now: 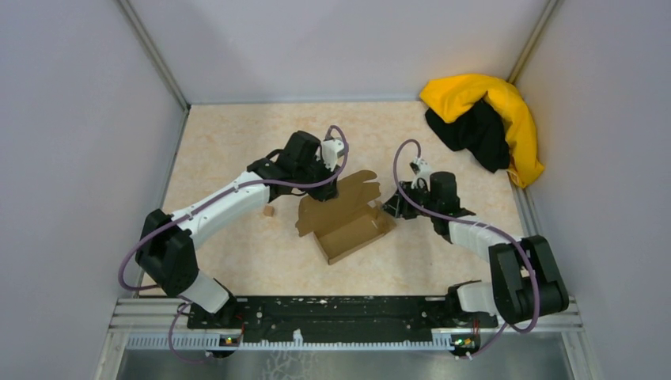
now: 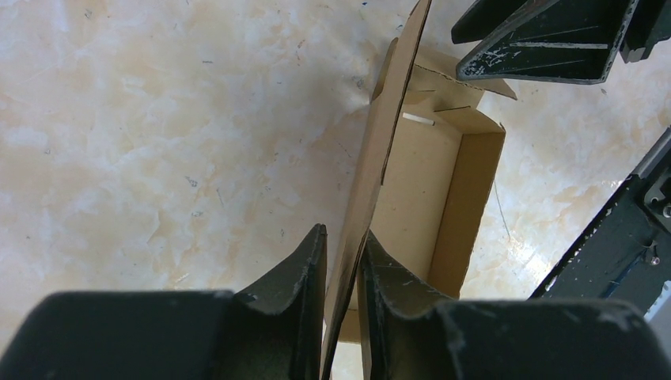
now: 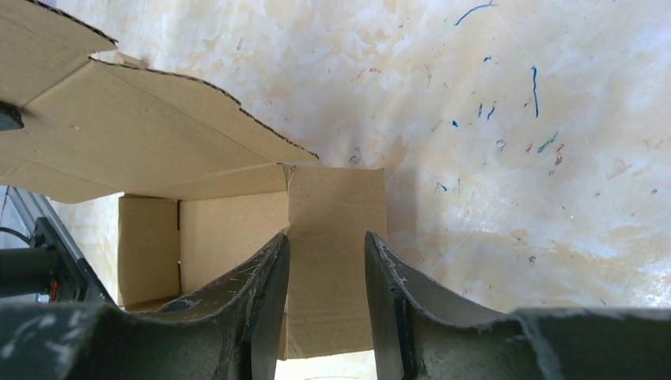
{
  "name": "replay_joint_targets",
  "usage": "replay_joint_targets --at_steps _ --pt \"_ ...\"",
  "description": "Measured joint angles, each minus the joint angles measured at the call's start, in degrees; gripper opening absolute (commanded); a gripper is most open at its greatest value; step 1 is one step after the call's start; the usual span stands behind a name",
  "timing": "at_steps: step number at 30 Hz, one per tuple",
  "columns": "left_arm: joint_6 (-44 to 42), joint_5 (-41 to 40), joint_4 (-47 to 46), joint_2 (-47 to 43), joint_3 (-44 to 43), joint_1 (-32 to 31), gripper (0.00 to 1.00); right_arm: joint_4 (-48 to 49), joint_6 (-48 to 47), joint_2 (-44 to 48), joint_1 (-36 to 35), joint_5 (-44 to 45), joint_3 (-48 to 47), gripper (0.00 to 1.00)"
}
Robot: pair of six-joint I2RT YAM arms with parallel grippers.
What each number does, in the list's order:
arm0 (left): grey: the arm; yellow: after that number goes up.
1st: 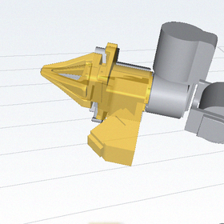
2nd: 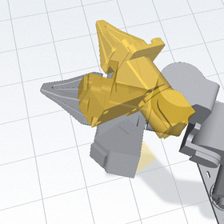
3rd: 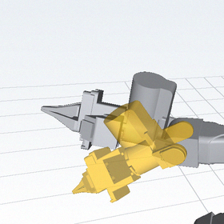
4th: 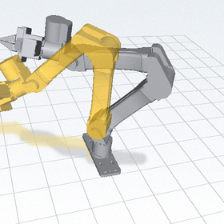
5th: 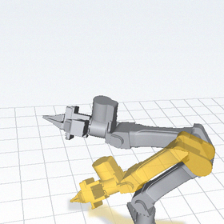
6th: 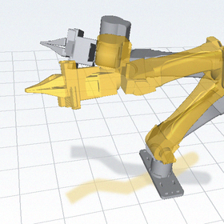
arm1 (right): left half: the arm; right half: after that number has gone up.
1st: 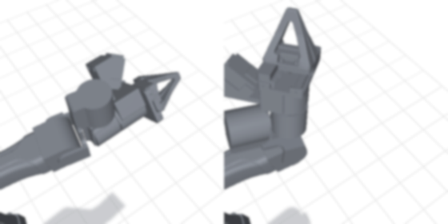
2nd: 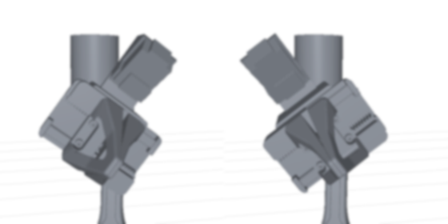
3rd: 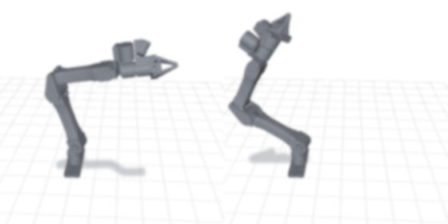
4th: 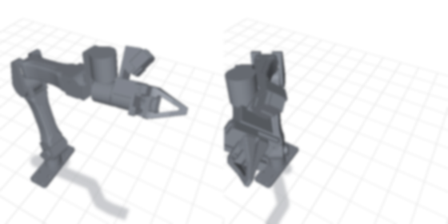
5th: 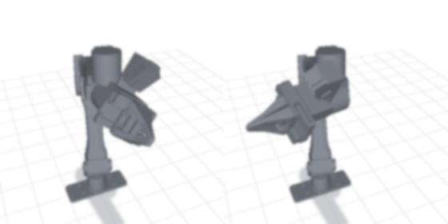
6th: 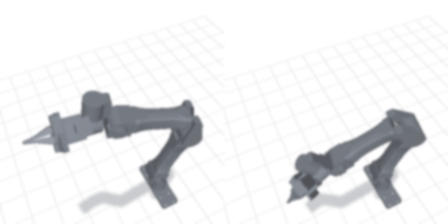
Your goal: Fold the paper box
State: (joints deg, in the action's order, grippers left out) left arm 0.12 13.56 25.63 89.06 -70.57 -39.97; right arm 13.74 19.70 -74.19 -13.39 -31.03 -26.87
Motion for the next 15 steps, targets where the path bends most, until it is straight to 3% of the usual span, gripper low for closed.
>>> replay_joint_targets --at_steps 15 --pt "0.0 0.2 -0.1 0.2 0.0 0.0 0.26 3.8 2.6 -1.2 4.6 0.8 1.4 0.34"
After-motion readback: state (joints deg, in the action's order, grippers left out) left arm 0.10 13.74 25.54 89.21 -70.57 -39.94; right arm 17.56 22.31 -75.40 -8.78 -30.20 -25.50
